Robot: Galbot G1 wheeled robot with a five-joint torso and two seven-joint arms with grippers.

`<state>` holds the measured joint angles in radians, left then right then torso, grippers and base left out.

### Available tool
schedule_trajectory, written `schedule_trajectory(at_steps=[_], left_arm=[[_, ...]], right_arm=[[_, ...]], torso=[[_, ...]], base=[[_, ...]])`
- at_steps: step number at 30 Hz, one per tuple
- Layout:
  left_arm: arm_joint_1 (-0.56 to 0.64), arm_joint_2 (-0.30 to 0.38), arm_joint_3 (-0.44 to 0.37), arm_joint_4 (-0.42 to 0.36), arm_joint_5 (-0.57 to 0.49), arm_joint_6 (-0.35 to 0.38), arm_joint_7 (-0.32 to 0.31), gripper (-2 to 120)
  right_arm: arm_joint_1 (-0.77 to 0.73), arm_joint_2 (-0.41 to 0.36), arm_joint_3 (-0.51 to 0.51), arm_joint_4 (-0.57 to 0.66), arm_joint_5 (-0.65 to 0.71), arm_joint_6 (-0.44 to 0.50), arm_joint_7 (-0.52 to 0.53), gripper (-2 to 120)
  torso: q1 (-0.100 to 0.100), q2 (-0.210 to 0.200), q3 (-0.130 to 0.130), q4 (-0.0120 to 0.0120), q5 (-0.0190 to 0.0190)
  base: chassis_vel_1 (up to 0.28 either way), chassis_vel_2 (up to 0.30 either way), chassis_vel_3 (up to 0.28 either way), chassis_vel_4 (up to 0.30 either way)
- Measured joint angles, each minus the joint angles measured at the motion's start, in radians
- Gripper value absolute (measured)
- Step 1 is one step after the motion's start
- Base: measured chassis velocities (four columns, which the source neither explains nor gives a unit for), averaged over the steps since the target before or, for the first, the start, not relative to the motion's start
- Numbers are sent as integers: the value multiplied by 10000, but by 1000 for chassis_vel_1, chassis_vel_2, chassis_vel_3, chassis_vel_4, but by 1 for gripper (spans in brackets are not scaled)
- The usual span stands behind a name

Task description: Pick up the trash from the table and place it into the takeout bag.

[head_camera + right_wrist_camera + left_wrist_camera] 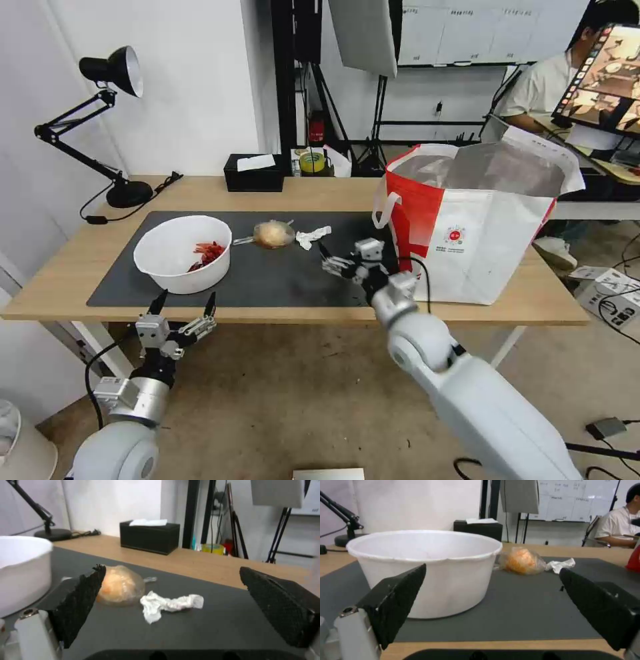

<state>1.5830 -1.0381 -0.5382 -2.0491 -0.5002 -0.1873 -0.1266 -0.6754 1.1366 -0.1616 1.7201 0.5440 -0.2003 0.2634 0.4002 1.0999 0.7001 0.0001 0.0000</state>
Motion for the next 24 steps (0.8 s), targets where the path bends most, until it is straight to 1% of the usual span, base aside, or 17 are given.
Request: schedule_trajectory(at_steps=[1, 2, 5, 6, 9, 10, 12, 13, 16, 24], left_arm=[[1, -18, 8, 7, 0, 5, -2, 100], [1, -18, 8, 7, 0, 5, -2, 100], [5, -30, 23, 21, 6, 10, 3, 100], [5, -30, 23, 21, 6, 10, 3, 100], [-18, -29, 53, 31, 6, 12, 3, 100], [-18, -29, 53, 31, 6, 12, 3, 100], [-28, -42, 84, 34, 5, 16, 3, 100], [-28, -42, 84, 34, 5, 16, 3, 100], [-38, -58, 120, 42, 6, 17, 3, 100], [-93, -60, 177, 81, 9, 17, -1, 100]], right_arm=[[567, 133, -246, -486, 248, -117, 88, 100], [567, 133, -246, -486, 248, -117, 88, 100], [1677, 458, -667, -1669, 552, -398, 124, 100], [1677, 458, -667, -1669, 552, -398, 124, 100], [2464, 758, -943, -2787, 681, -604, -104, 100], [2464, 758, -943, -2787, 681, -604, -104, 100], [2770, 934, -1068, -3418, 756, -813, -350, 100], [2770, 934, -1068, -3418, 756, -813, -350, 100], [3062, 1157, -1182, -4074, 818, -1277, -785, 100], [3407, 1596, -1245, -4967, 889, -1653, -1320, 100]], torso=[[0, 0, 0, 0, -2], [0, 0, 0, 0, -2], [0, 0, 0, 0, -1], [0, 0, 0, 0, -1], [0, 0, 0, 0, -2], [0, 0, 0, 0, -2], [0, -1, 0, 0, -1], [0, -1, 0, 0, -1], [-1, 0, 0, -1, -1], [-1, 0, -1, 0, -2]], base=[[0, 0, 0, 0], [0, 0, 0, 0], [0, 0, 0, 0], [0, 0, 0, 0], [0, 0, 0, 0], [0, 0, 0, 0], [0, 0, 0, 0], [0, 0, 0, 0], [0, 0, 0, 0], [0, 0, 0, 0]])
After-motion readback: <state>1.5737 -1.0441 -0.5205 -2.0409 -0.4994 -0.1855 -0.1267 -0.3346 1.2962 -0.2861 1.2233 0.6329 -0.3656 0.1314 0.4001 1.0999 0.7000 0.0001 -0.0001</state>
